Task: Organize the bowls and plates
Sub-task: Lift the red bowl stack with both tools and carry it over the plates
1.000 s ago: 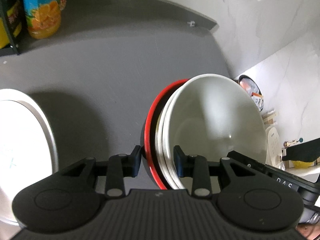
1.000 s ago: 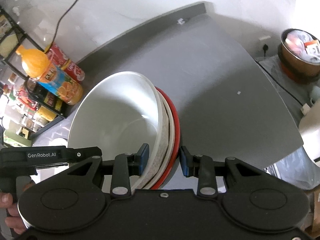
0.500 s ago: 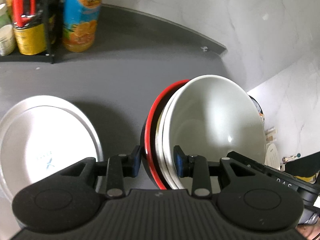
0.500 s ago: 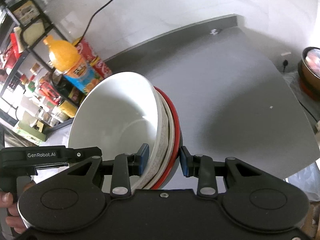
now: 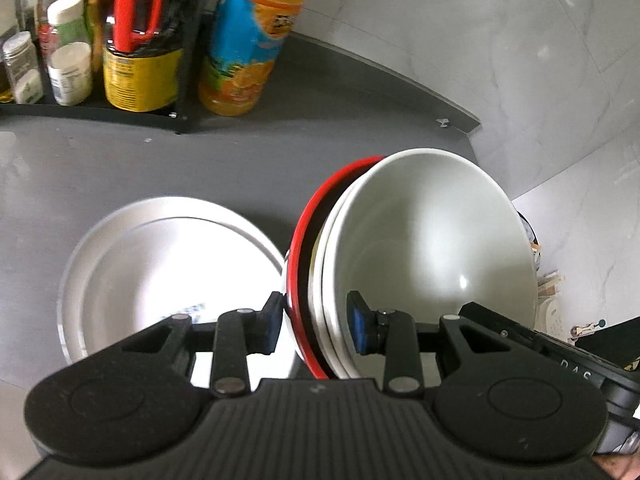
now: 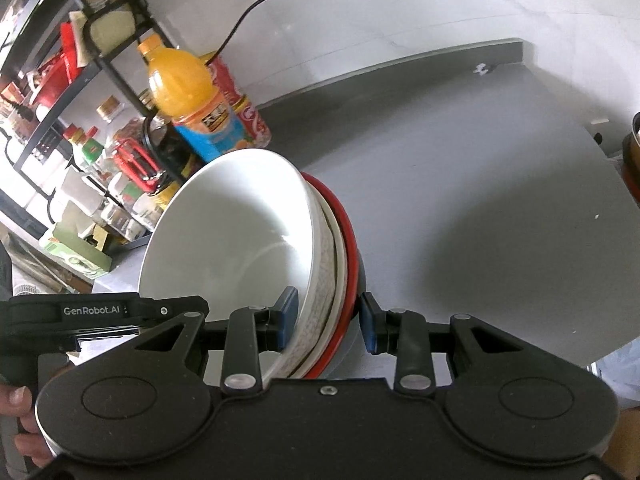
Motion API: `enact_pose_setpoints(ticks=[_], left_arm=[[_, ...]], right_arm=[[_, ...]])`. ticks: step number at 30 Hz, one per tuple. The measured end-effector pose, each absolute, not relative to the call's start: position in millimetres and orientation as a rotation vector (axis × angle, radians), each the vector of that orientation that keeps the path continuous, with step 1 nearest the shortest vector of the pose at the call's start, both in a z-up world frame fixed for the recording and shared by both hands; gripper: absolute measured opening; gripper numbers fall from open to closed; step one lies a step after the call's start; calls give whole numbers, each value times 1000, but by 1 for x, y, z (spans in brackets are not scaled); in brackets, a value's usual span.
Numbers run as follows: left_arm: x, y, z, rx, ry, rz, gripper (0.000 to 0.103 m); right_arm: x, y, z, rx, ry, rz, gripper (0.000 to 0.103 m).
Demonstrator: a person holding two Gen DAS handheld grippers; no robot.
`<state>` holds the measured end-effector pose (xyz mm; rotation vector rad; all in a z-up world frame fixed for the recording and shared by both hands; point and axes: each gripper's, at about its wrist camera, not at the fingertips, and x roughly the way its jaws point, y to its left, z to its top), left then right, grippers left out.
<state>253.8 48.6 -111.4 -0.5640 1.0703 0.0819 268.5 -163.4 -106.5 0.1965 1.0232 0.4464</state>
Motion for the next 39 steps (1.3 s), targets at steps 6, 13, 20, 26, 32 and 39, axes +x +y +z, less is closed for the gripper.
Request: enact_pose_setpoints(ticks=[6, 13, 20, 26, 32, 39], left_arm=[[243, 77, -109, -565, 1075, 86, 32], [237, 114, -108, -566, 1091, 95, 32], [224, 141, -112, -578, 1095, 115, 32], [219, 155, -119, -585, 1107, 123, 32], [221, 162, -129, -567, 1121, 113, 32], [225, 165, -140, -557, 1128, 119, 32]], right_arm=[[256, -137, -109, 197, 1023, 449, 32], [244, -104, -115, 196, 1032, 451, 32], [234, -76, -122, 177, 1047, 467, 32], [228, -61, -129, 176, 1056, 467, 32], [226, -55, -136, 183, 1058, 449, 32], [224, -51, -145, 186, 1046, 434, 32]])
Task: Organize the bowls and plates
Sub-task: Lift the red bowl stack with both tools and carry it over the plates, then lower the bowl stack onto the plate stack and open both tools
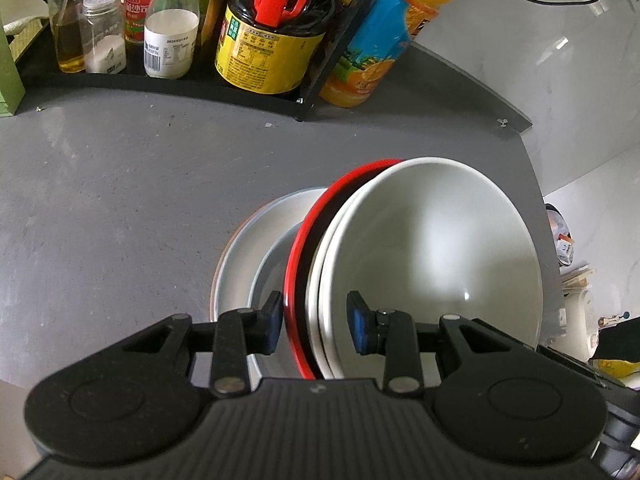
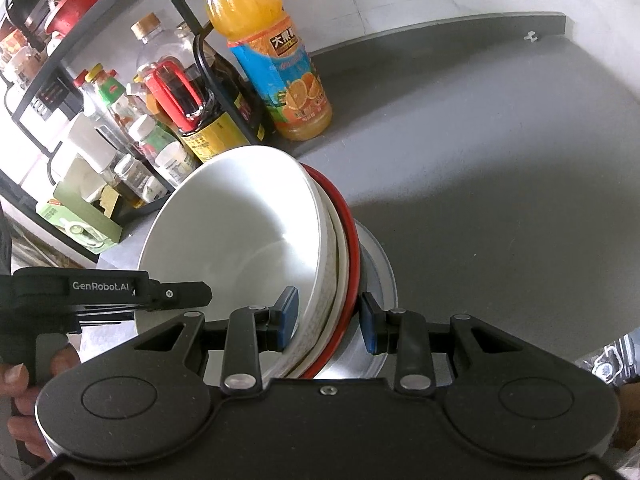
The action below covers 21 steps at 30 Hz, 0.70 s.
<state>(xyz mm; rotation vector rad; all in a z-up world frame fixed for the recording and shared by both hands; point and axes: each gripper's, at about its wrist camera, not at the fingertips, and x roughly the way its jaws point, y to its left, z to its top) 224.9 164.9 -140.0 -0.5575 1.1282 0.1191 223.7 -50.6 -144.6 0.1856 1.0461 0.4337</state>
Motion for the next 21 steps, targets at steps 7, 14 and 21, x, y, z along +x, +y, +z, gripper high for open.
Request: enact_pose_setpoints(ticks=[7, 14, 21], left_arm=[[228, 170, -142, -577, 1134, 108, 32], [233, 170, -140, -574, 1147, 100, 33], [240, 166, -129, -530, 1139, 130, 48]], right_arm=[[225, -49, -147, 201, 1051, 410, 33], [227, -49, -150, 243, 1090, 404, 41], [229, -55, -140, 273, 1062, 416, 46]])
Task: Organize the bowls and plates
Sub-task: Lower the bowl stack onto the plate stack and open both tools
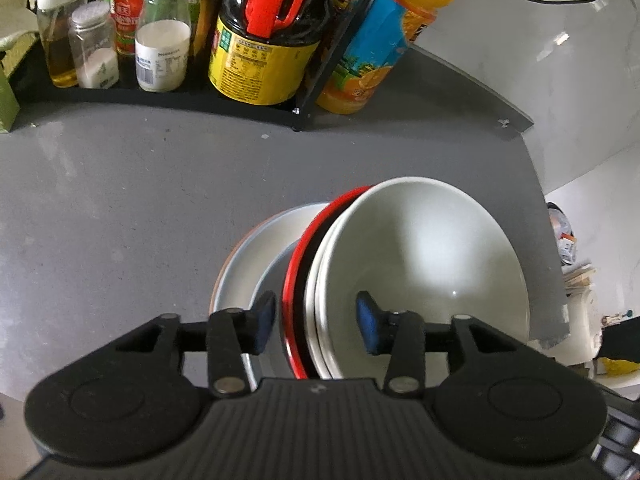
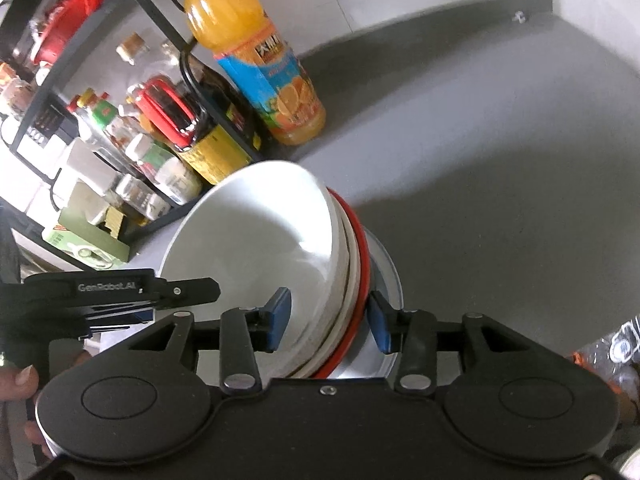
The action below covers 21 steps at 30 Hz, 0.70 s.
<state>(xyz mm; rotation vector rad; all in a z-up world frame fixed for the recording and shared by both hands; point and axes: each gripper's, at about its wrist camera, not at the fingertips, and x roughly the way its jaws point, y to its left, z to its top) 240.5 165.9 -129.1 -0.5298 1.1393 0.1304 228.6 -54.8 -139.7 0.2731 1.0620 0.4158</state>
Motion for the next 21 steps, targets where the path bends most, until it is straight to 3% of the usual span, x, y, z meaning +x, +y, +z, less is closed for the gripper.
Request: enact_pose_setpoints(ticks=[2, 7, 21], left_arm=[[241, 164, -126, -510, 1136, 153, 57], [238, 161, -120, -489, 1108, 184, 76], [202, 129, -86, -442, 1028, 244, 94]], right_arm=[[230, -58, -136, 270, 1051, 408, 53], [231, -75, -126, 291, 1024, 389, 57], [184, -158, -107, 278, 939, 343, 91]])
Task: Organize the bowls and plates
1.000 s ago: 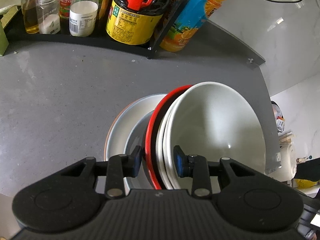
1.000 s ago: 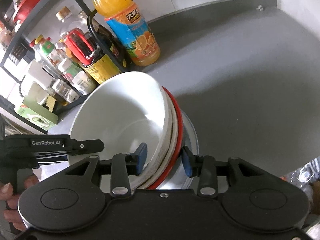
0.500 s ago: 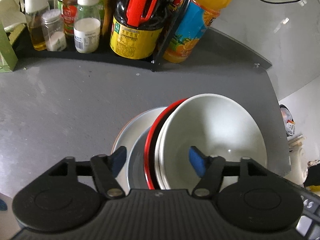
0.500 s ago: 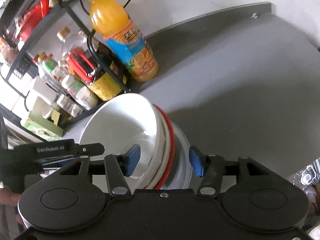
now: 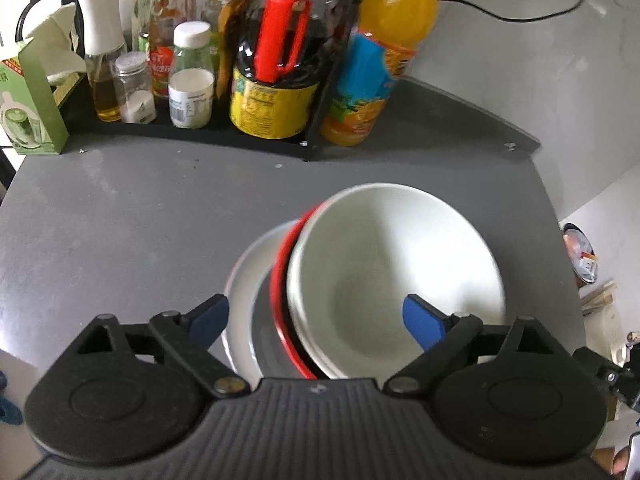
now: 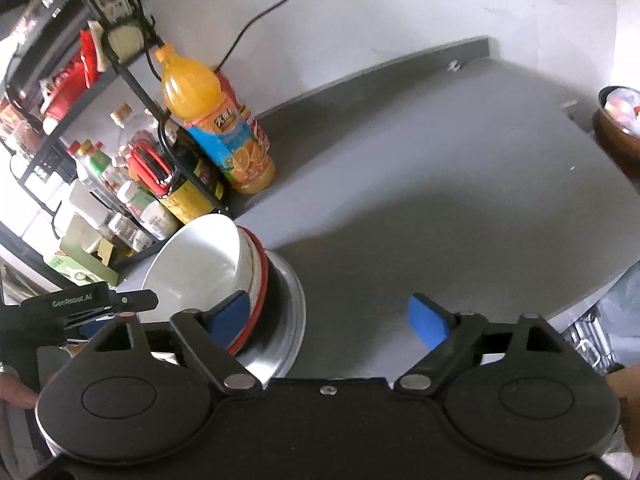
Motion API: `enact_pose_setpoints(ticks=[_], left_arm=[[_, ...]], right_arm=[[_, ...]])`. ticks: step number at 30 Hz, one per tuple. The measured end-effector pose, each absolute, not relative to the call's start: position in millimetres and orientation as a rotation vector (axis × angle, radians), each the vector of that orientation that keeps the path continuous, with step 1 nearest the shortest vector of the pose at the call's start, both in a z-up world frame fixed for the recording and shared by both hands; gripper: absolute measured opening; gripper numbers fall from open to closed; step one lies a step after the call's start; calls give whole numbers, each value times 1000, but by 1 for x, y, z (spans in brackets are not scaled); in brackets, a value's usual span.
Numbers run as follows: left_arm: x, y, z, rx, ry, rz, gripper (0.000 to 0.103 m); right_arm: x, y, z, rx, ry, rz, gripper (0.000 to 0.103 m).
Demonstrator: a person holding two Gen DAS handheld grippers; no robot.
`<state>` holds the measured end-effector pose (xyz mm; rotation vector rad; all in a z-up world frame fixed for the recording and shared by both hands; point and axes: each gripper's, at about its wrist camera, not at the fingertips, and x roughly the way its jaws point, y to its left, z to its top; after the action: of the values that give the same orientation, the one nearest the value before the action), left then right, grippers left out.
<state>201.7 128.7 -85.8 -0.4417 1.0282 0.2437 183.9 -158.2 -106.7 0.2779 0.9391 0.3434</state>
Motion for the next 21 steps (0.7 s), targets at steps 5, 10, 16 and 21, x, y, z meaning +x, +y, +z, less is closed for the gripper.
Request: enact_pose_setpoints(ticks=[5, 10, 16, 21], left_arm=[[182, 104, -74, -423, 1018, 264, 95], [155, 75, -62, -407, 1012, 277, 96], [118, 46, -43, -394, 980, 280, 97], [90, 32, -29, -385, 949, 286, 102]], right_arm=[[164, -182, -91, 260, 901, 346, 99], [143, -198, -82, 223, 874, 347, 103], [113, -216, -76, 191, 856, 359, 103], [90, -221, -69, 166, 843, 353, 103]])
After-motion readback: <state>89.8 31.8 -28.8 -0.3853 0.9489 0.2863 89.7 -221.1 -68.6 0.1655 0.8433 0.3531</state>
